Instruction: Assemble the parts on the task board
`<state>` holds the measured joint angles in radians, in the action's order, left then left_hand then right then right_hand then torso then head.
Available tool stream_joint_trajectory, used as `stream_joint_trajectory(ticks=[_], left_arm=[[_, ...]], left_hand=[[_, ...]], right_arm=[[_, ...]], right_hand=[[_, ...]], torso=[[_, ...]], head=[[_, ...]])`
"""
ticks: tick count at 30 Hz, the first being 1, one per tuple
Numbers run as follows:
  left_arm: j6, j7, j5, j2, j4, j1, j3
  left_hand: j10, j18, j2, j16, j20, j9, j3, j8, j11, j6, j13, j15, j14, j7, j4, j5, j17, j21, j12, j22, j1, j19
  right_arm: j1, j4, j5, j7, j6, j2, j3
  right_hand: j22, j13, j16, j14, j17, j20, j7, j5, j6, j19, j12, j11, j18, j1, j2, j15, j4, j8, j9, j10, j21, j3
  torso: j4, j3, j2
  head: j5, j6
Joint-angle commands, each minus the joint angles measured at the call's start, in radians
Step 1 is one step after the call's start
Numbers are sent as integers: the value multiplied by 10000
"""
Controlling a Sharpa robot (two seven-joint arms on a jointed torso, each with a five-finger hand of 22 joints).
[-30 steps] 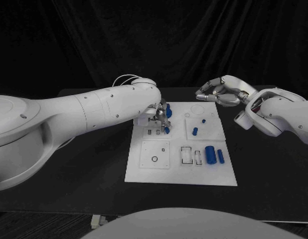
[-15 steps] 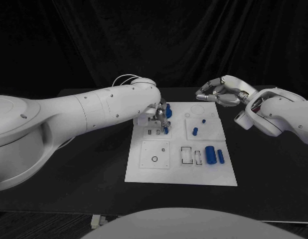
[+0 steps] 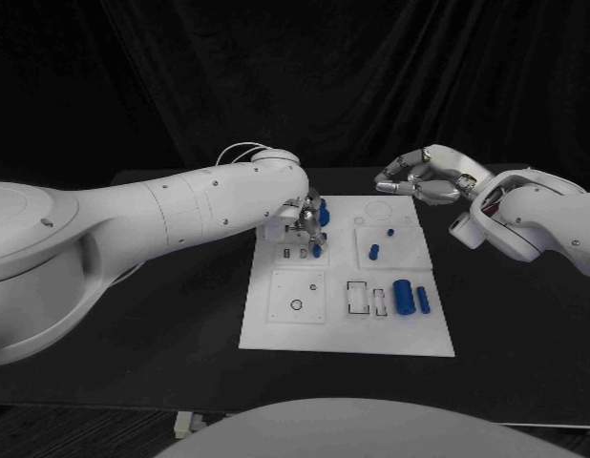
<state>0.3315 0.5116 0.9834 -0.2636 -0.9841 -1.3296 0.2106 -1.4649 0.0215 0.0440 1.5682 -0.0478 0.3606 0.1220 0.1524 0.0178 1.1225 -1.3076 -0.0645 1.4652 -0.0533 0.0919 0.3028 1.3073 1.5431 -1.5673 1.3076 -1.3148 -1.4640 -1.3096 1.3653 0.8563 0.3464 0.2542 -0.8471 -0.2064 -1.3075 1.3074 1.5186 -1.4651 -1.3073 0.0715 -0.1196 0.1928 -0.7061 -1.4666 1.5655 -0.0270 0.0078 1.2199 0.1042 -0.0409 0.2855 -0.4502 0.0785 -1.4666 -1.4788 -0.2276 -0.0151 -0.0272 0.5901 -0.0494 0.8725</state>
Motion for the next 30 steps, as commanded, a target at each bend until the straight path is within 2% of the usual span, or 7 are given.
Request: stream_joint_trajectory(ticks=[1, 8, 12, 14, 18, 21, 30], left_arm=[[6, -183, -73, 20, -9, 19, -8], [42, -146, -73, 30, -6, 19, -8], [60, -113, -73, 35, -5, 19, -8], [63, -92, -73, 35, -5, 19, -8], [61, -44, -73, 23, -13, 19, -8], [36, 17, -73, 11, -29, 19, -8], [-55, 316, -73, -61, -122, 18, -8]], left_hand=[[-1059, -50, 5, 26, 81, 33, 19, -2, 66, 9, -2632, -93, 1056, 34, -82, 52, 2635, -74, -35, 2057, -98, -627], [-1059, -50, -2, 26, 83, 61, 79, 3, 68, 17, -2632, -94, 1056, 35, -129, 98, 2635, -77, -35, 2056, -101, -626], [-1059, -48, -145, 26, 112, 326, 441, 128, 104, 139, -2632, -126, 1056, 81, -427, 684, 2635, -88, -35, 2057, -54, -628], [-1059, -48, -255, 26, 142, 584, 719, 267, 135, 168, -2632, -158, 1056, 110, -617, 1137, 2635, -95, -35, 2058, 24, -630], [-1059, -45, -382, 26, 178, 964, 1148, 475, 147, 130, -2632, -172, 1056, 139, -862, 1341, 2635, -106, -35, 2058, 173, -630], [-1059, -42, -477, 26, 174, 1198, 1455, 578, 152, 47, -2632, -183, 1056, 117, -1048, 1472, 2635, -123, -35, 2045, 262, -620], [-1059, -28, -589, 26, 174, 1561, 1883, 740, 154, -52, -2632, -185, 1056, 113, -1253, 1470, 2635, -163, -35, 2006, 516, -592]], right_arm=[[23, -14, 33, -142, -117, 9, 7], [24, -23, 33, -139, -134, 14, 7], [26, -28, 33, -138, -154, 13, 7], [29, -31, 33, -138, -162, 10, 7], [34, -39, 33, -134, -164, 1, 7], [37, -47, 33, -126, -155, -5, 7], [55, -47, 33, -97, -125, -29, 7]], right_hand=[[-2253, 2422, -44, -684, -1453, 55, -32, 39, -44, -404, -34, -50, 209, 109, 5, 81, -11, 4, -14, -902, 65, -63], [-2246, 2408, -56, -676, -1430, 59, -34, 44, -45, -392, -40, -55, 214, 138, 6, 85, -18, 5, -15, -893, 83, -70], [-2236, 2380, -68, -666, -1406, 65, -38, 50, -48, -375, -51, -62, 222, 185, 8, 92, -27, 6, -17, -874, 110, -79], [-2234, 2377, -71, -665, -1401, 66, -38, 51, -49, -372, -52, -63, 223, 191, 8, 92, -28, 6, -18, -873, 115, -80], [-2229, 2371, -79, -659, -1386, 69, -40, 54, -51, -363, -55, -67, 227, 215, 9, 96, -32, 6, -18, -868, 129, -85], [-2229, 2371, -79, -659, -1386, 69, -40, 54, -51, -363, -55, -67, 227, 215, 9, 96, -32, 6, -18, -868, 129, -85], [-2220, 2347, -90, -651, -1364, 71, -41, 54, -53, -347, -65, -68, 234, 226, 9, 98, -32, 6, -19, -852, 153, -90]], torso=[[-2, -3, -2], [-1, -3, -2], [-1, -1, -1], [-1, -3, -3], [-4, -3, -5], [-2, -2, -1], [-2, -1, -6]], head=[[-12, 2], [-15, 2], [-10, 2], [-16, 2], [-28, 2], [-53, 2], [-60, 2]])
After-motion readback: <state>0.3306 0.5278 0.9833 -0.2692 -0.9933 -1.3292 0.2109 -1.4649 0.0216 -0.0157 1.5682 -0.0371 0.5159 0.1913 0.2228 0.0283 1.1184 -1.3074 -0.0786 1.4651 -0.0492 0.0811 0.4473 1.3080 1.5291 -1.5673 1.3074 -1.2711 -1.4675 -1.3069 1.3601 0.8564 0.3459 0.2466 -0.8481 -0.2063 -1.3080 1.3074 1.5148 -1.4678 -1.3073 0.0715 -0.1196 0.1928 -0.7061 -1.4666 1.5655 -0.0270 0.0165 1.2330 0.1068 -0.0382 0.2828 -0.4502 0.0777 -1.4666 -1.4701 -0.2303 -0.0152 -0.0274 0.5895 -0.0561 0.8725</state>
